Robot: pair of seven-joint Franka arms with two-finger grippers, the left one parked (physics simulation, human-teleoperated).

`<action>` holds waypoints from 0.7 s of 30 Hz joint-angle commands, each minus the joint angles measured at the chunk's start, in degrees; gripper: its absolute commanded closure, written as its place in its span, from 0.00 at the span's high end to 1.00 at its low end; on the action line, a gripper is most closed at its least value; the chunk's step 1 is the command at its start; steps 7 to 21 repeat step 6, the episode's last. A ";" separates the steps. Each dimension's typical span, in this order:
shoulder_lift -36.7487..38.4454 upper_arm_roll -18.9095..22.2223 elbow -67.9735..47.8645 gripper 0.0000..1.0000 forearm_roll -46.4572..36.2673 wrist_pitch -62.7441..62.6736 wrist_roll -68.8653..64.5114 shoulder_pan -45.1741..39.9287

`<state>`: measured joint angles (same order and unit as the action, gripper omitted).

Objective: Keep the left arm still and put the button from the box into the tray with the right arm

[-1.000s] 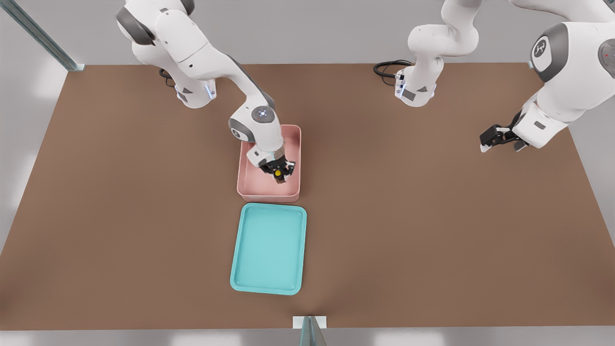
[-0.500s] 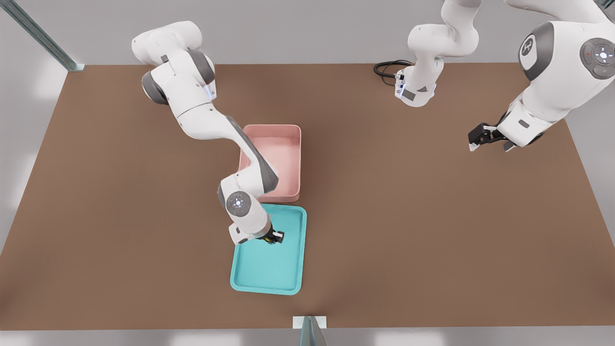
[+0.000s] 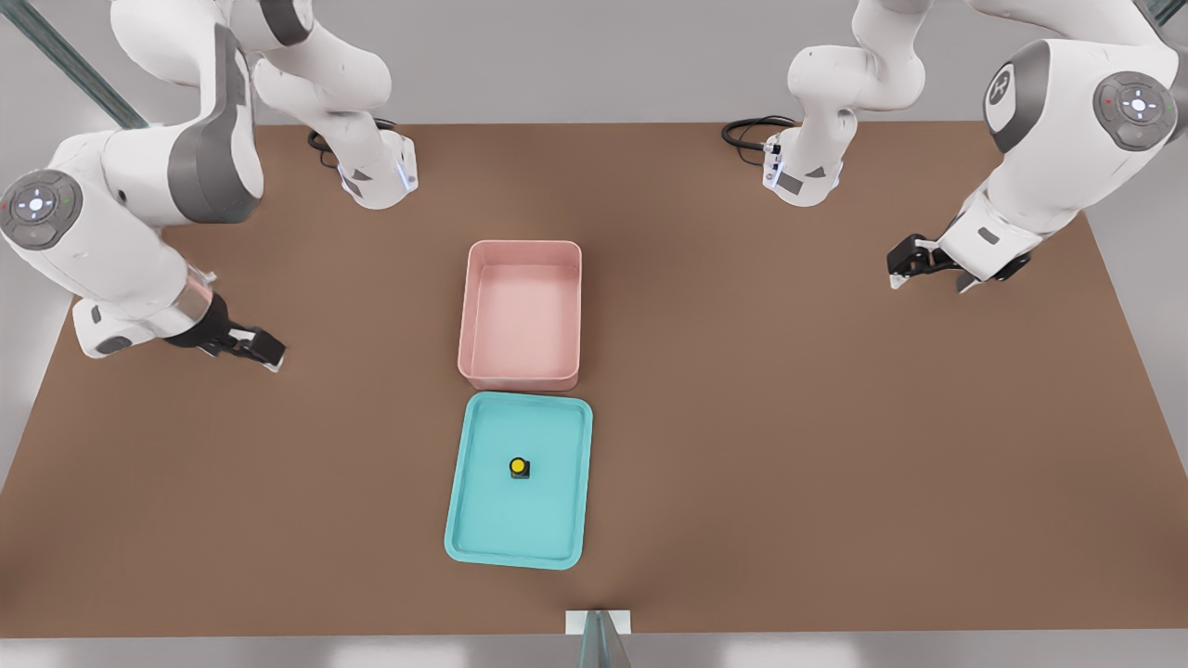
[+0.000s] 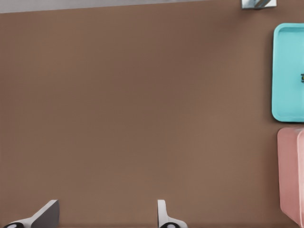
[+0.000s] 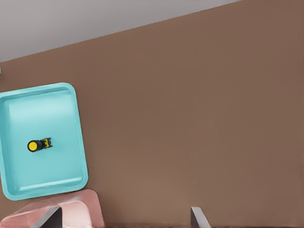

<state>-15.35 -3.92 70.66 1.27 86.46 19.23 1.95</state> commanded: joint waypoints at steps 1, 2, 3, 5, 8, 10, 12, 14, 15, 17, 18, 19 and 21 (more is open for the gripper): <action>-0.82 -0.03 -1.14 1.00 -0.39 -11.23 -23.63 -0.72; -0.82 -0.03 -1.14 1.00 -0.30 -11.23 -22.92 -0.54; -1.00 -0.03 -1.40 1.00 -0.56 -11.23 -20.12 -1.07; -0.91 -0.03 -1.23 1.00 -1.45 -11.23 -19.67 -1.33; -0.91 -0.03 -1.14 1.00 -1.36 -11.23 -19.76 -1.42; -0.91 -0.03 -1.14 1.00 -1.36 -11.23 -19.76 -1.42; -0.91 -0.03 -1.14 1.00 -1.36 -11.23 -19.76 -1.42; -0.91 -0.03 -1.14 1.00 -1.36 -11.23 -19.76 -1.42; -0.91 -0.03 -1.14 1.00 -1.36 -11.23 -19.76 -1.42; -0.91 -0.03 -1.14 1.00 -1.36 -11.23 -19.76 -1.42; -0.91 -0.03 -1.14 1.00 -1.36 -11.23 -19.76 -1.42; -0.91 -0.03 -1.14 1.00 -1.36 -11.23 -19.76 -1.42; -0.91 -0.03 -1.14 1.00 -1.36 -11.23 -19.76 -1.42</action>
